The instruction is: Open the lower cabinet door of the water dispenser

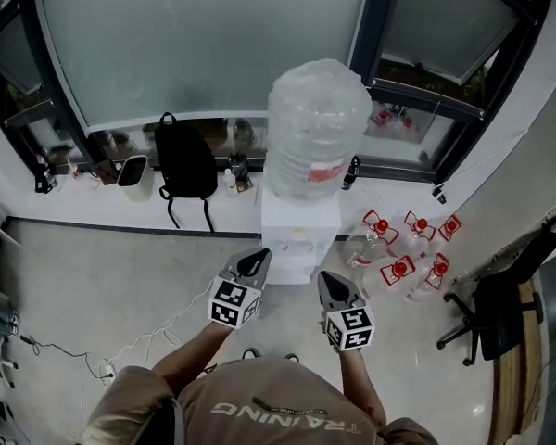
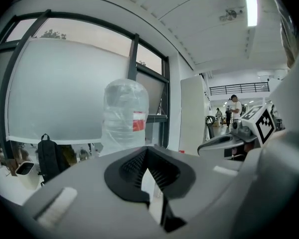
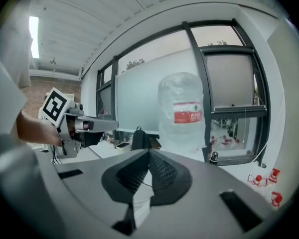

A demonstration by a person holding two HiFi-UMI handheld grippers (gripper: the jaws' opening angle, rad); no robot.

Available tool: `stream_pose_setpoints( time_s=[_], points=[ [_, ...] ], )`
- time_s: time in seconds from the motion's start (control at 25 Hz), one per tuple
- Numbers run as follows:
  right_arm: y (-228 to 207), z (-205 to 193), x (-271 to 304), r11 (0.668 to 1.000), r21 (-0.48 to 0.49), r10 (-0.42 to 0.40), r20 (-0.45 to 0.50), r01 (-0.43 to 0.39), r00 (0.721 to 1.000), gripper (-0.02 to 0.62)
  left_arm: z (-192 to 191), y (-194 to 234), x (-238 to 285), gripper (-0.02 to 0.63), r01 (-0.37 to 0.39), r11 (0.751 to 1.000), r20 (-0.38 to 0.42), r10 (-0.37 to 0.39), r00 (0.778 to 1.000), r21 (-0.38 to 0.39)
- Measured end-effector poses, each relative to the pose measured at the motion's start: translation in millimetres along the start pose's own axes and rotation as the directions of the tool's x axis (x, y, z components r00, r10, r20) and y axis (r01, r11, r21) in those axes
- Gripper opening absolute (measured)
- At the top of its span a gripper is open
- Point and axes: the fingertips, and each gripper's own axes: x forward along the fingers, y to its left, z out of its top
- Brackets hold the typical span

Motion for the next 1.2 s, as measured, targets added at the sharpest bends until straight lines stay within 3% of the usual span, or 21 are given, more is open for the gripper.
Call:
stream_pose_setpoints(
  time_s=[0.28,0.64,1.04,1.2],
  points=[
    [-16.1,35.9,-3.3,0.998,-0.047,-0.038,0.067,0.041,0.997,0.009,40.7,-11.4,-5.4,0.002,0.026,0.999,0.087,-0.030,0.996,0.046],
    [-0.1,88.8,-16.9,0.991,-0.126,-0.029,0.171,0.051,0.985,0.009,89.5,-18.6,-22.8,0.002,0.029,0.997,0.197,-0.043,0.979,0.073],
    [11.6,108.0,-38.3,0.985,-0.163,-0.015,0.202,0.049,0.979,0.009,105.1,-20.2,-47.3,0.002,0.000,0.997,0.276,-0.021,0.961,0.077],
    [14.0,102.0,-44.9,0.987,-0.145,-0.030,0.207,0.061,0.978,0.009,96.8,-25.9,-51.8,0.002,0.004,0.997,0.265,-0.025,0.964,0.078]
  ],
)
